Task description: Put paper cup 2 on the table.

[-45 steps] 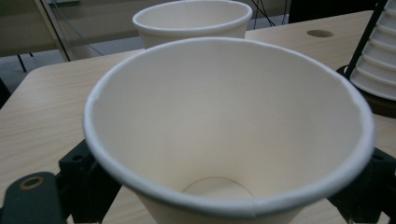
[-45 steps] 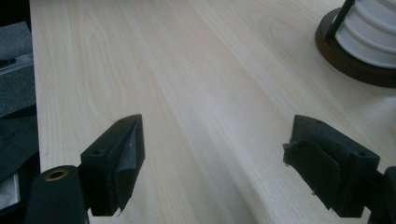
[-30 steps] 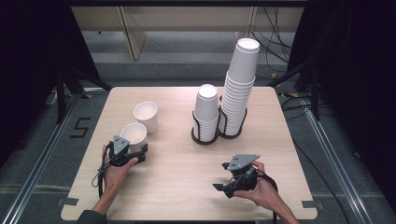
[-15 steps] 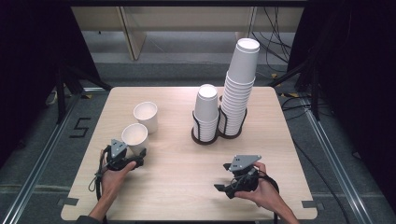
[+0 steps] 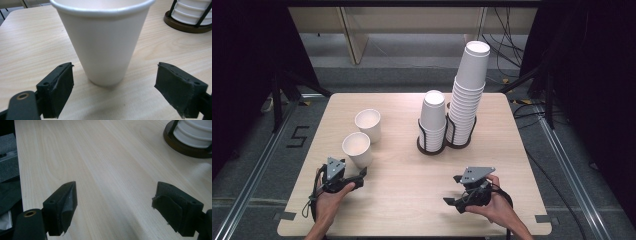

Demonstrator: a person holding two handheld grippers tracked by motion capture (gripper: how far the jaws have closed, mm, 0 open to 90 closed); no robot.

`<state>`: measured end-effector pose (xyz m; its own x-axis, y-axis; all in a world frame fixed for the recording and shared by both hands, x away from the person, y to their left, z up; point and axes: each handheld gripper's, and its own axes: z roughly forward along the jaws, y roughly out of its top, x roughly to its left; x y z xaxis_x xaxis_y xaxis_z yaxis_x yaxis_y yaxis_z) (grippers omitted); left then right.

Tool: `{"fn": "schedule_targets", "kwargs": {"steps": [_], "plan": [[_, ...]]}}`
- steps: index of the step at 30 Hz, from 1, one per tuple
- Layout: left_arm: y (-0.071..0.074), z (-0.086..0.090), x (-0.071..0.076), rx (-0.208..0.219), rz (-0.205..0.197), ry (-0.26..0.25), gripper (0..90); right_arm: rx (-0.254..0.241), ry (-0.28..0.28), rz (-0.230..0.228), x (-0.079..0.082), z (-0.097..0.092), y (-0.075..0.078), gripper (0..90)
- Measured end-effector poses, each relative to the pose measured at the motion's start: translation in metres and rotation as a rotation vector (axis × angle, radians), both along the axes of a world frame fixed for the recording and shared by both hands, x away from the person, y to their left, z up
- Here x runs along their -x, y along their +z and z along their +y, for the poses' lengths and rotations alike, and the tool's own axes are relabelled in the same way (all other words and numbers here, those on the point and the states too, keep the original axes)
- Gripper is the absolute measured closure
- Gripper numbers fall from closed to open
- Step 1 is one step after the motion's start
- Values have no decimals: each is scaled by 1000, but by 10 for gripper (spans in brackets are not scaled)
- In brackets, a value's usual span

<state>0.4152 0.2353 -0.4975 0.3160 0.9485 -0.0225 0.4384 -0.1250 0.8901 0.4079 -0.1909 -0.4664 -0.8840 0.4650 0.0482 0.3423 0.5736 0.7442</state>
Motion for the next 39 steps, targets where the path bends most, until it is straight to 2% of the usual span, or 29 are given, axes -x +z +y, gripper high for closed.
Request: {"fn": "schedule_targets", "kwargs": {"steps": [2, 8, 16, 22, 27, 29, 33, 34, 36, 37, 39], "plan": [[1, -1, 6, 25, 0, -10, 143, -1, -5, 3, 1, -1, 0, 196], [8, -10, 24, 29, -33, -54, 143, -11, -17, -1, 2, -4, -1, 196], [11, -23, 44, 47, -33, -120, 143, -22, -38, 7, 5, -10, -2, 191], [8, -30, 55, 92, -29, -172, 144, -39, -46, 10, 11, -15, -3, 182], [4, -39, 61, 69, -23, -208, 144, -50, -60, 10, 16, -19, -5, 167], [3, -44, 64, 74, -13, -212, 144, -55, -57, 16, 19, -21, -5, 167], [4, -53, 69, 76, -26, -260, 144, -52, -66, 13, 24, -25, -8, 161], [5, -54, 70, 78, -28, -266, 144, -49, -64, -6, 24, -26, -8, 161], [7, -57, 73, 83, -35, -289, 144, -52, -70, 23, 27, -28, -10, 161], [7, -59, 73, 89, -44, -305, 144, -49, -73, 4, 28, -29, -10, 160], [8, -63, 76, 81, -47, -338, 144, -50, -76, 18, 30, -30, -11, 160]]}}
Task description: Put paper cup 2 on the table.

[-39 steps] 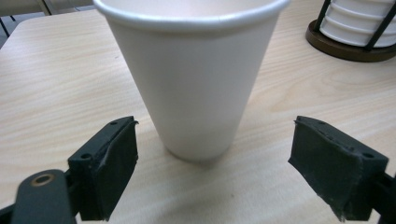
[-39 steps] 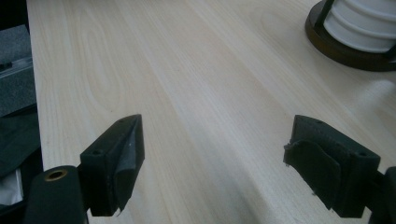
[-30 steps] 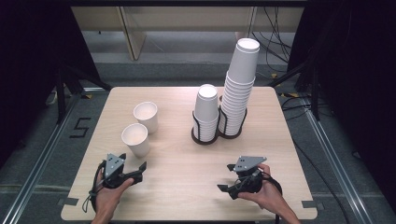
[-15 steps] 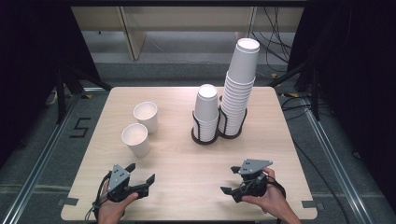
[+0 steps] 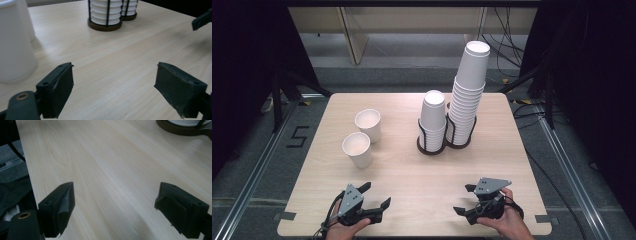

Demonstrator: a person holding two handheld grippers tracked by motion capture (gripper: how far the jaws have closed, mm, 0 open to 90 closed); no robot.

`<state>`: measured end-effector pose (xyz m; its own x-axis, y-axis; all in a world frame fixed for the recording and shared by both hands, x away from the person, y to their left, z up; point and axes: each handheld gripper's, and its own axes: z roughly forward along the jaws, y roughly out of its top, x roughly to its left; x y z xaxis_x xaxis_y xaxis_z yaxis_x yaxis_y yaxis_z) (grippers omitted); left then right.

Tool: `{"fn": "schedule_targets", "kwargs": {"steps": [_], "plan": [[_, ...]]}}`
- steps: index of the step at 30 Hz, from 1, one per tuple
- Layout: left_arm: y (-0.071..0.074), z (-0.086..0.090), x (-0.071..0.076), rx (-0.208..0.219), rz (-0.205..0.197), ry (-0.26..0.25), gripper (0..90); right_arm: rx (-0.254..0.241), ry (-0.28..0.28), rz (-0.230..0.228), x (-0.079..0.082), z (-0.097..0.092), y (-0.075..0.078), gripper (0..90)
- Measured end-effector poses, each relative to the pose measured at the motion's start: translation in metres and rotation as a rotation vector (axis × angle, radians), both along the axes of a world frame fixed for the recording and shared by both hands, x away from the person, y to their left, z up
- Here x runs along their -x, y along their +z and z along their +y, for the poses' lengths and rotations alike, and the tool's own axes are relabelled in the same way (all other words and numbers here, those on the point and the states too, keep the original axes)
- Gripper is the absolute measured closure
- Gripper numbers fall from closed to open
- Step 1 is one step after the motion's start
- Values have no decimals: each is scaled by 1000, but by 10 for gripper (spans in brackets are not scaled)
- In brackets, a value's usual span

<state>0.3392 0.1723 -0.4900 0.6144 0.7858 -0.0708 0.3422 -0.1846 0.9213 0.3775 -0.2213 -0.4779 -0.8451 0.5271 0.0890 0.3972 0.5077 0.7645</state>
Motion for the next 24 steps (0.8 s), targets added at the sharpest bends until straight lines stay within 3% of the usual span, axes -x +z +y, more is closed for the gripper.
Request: {"fn": "schedule_targets", "kwargs": {"steps": [4, 5, 11, 23, 24], "plan": [[0, -11, 6, 14, -16, -55, 144, 1, 1, 14, 5, -2, -2, 160], [1, -12, 8, -5, -14, -60, 144, 1, 1, 6, 6, -3, -2, 160], [0, -20, 11, -11, -14, -100, 144, 2, 1, 14, 13, -5, -5, 160], [2, -15, 9, -6, -12, -59, 144, 18, 3, 3, 15, -6, -8, 160], [2, -15, 9, -6, -12, -59, 144, 18, 6, 18, 15, -5, -8, 160]]}}
